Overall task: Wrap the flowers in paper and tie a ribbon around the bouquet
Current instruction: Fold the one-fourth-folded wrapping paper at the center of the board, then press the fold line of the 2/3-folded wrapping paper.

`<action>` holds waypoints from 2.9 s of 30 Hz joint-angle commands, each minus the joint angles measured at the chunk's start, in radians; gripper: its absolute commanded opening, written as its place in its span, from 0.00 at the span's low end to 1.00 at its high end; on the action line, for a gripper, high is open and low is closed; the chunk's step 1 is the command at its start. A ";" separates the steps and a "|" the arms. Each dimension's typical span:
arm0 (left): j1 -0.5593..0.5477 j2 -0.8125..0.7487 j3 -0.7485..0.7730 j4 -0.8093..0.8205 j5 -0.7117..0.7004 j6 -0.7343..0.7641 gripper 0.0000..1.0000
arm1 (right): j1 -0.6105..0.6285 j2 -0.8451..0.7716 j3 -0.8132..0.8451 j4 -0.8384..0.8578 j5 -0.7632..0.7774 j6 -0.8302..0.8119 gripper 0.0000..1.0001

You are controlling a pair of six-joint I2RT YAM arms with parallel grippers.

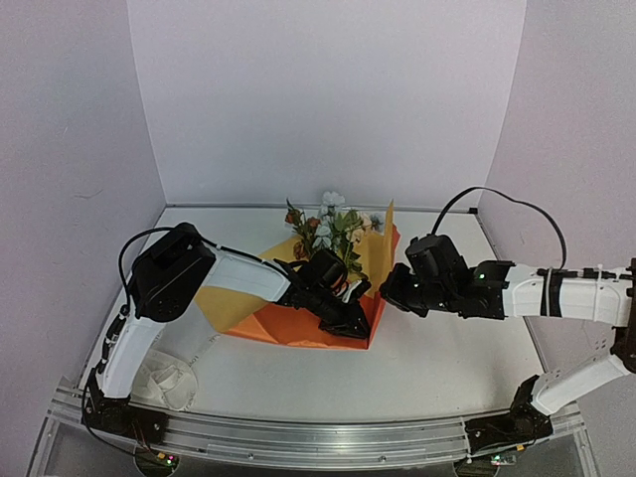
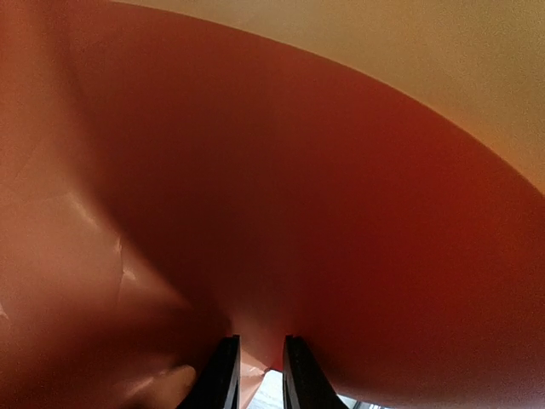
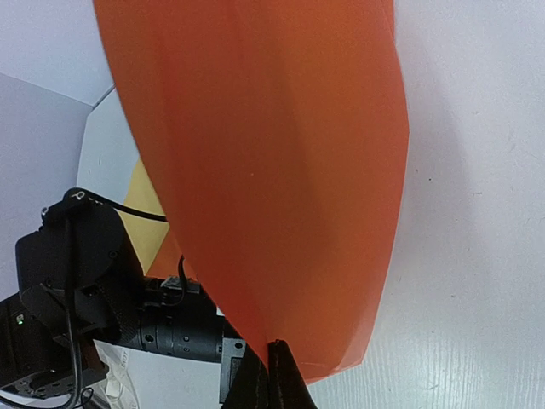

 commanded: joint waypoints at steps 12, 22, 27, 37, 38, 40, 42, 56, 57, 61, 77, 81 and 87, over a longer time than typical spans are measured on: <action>0.004 -0.108 -0.060 0.035 -0.076 -0.002 0.20 | -0.004 -0.027 0.070 -0.100 -0.030 -0.010 0.00; 0.057 -0.258 -0.189 0.127 -0.052 -0.034 0.26 | -0.005 -0.019 0.082 -0.158 -0.017 -0.031 0.00; 0.144 -0.402 -0.368 0.121 -0.088 -0.066 0.24 | -0.005 0.012 0.123 -0.186 -0.021 -0.043 0.00; 0.213 -0.450 -0.508 0.026 -0.128 -0.014 0.17 | -0.005 0.085 0.207 -0.220 -0.030 -0.069 0.00; 0.213 -0.435 -0.501 0.026 -0.130 -0.011 0.17 | -0.006 0.094 0.216 -0.221 -0.035 -0.071 0.00; 0.214 -0.402 -0.481 0.026 -0.129 -0.012 0.16 | -0.005 0.117 0.242 -0.222 -0.045 -0.077 0.00; 0.213 -0.371 -0.466 0.027 -0.126 -0.019 0.15 | -0.005 0.152 0.271 -0.223 -0.061 -0.085 0.00; 0.213 -0.379 -0.497 0.083 -0.136 -0.058 0.13 | 0.000 0.486 0.533 -0.189 -0.347 -0.224 0.00; 0.214 -0.391 -0.506 0.084 -0.138 -0.061 0.14 | -0.001 0.506 0.543 -0.187 -0.358 -0.229 0.00; 0.216 -0.430 -0.535 0.116 -0.141 -0.070 0.15 | -0.001 0.580 0.577 -0.176 -0.396 -0.243 0.00; 0.346 -0.594 -0.518 0.142 -0.145 -0.172 0.39 | 0.005 0.714 0.629 -0.149 -0.432 -0.250 0.00; 0.347 -0.552 -0.431 0.099 -0.153 -0.163 0.45 | 0.008 0.722 0.636 -0.149 -0.425 -0.250 0.00; 0.347 -0.486 -0.361 0.041 -0.190 -0.133 0.49 | 0.011 0.730 0.638 -0.149 -0.415 -0.252 0.01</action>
